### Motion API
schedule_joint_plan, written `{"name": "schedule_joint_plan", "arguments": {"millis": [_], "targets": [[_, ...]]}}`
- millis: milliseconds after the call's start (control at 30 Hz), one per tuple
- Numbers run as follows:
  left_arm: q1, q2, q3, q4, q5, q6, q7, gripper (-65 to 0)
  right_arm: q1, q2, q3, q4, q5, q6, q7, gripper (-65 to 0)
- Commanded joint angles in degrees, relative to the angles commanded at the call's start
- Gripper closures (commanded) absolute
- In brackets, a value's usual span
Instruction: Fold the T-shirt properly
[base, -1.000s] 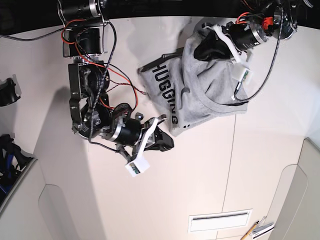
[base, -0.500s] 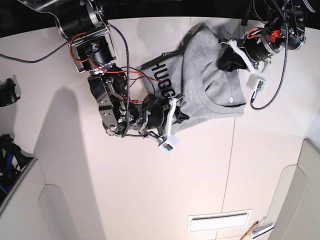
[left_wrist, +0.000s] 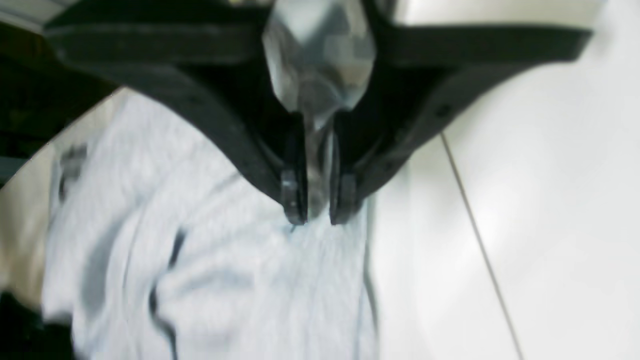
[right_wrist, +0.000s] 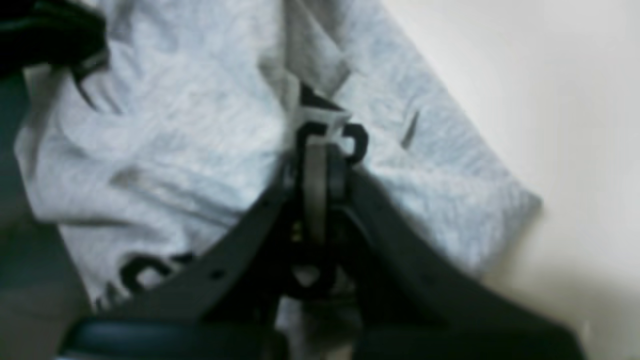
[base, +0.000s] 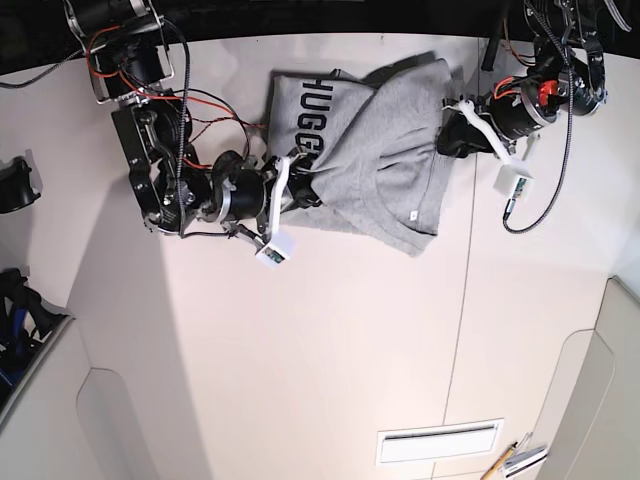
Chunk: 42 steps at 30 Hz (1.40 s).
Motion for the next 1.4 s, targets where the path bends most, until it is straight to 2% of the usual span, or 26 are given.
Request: {"name": "schedule_joint_plan", "arguments": {"millis": [100, 167, 233, 300, 367, 433, 600, 700, 867, 1067, 1133, 1267, 1400], "targets": [[-2.4, 0.0, 1.5, 0.0, 4.0, 0.0, -1.6, -8.6, -3.3, 1.0, 0.2, 4.0, 0.1, -0.02, -0.8, 0.0], [-3.0, 0.0, 4.2, -0.1, 7.3, 1.1, -2.6, -8.6, -5.7, 1.4, 0.3, 6.3, 0.9, 0.00, -1.2, 0.0], [-3.2, 0.1, 7.6, -0.2, 11.0, 2.4, -4.6, -8.6, -7.8, 1.3, 0.3, 8.0, 1.3, 0.00, -1.3, 0.0], [-4.8, 0.1, 9.3, -0.1, 13.0, 5.3, -5.4, -8.6, -8.0, 1.3, 0.3, 8.5, 1.4, 0.00, -1.3, 0.0], [-5.7, -0.3, 8.6, 1.5, 12.9, 6.2, -5.3, -8.6, -7.7, 1.3, 0.6, 8.5, 1.2, 0.00, -1.3, 0.0], [-4.5, -1.2, 6.7, 5.9, 11.7, 5.9, -4.7, -8.6, -7.7, 1.3, 1.6, 8.5, 0.8, -0.02, -1.4, 0.0], [4.1, -7.2, 2.8, 16.0, 6.8, 1.4, -2.3, -8.6, -7.5, 1.3, 4.7, 8.5, 0.4, 0.00, -0.9, 0.0], [10.3, -10.0, 2.9, 17.8, 4.7, 0.1, -1.9, -8.6, -7.5, 1.3, 5.8, 8.5, 0.4, 0.00, -0.7, 0.0], [17.5, -10.1, 2.9, 17.8, 4.8, 0.0, -1.9, -8.6, -7.5, 1.3, 5.9, 8.5, 0.3, 0.00, 0.5, 0.0], [18.8, -9.9, 2.9, 15.0, 4.7, 0.0, -2.6, -8.6, -7.6, 1.3, 5.9, 8.5, 0.4, -0.02, 0.8, 0.0], [17.4, -9.4, 2.9, 11.2, 4.7, 0.0, -3.3, -8.6, -7.6, 1.3, 5.9, 8.5, 0.4, -0.04, 0.8, 0.0], [11.5, -9.2, 2.9, 3.4, 1.3, 0.0, -3.2, -8.6, -7.7, 1.3, 5.9, 8.5, 0.4, -0.22, 0.8, 0.0], [4.5, -9.2, 2.9, -2.4, 1.2, 0.0, -3.2, -8.6, -7.7, 1.3, 5.9, 8.5, 0.4, -0.22, 0.3, 0.0]]}}
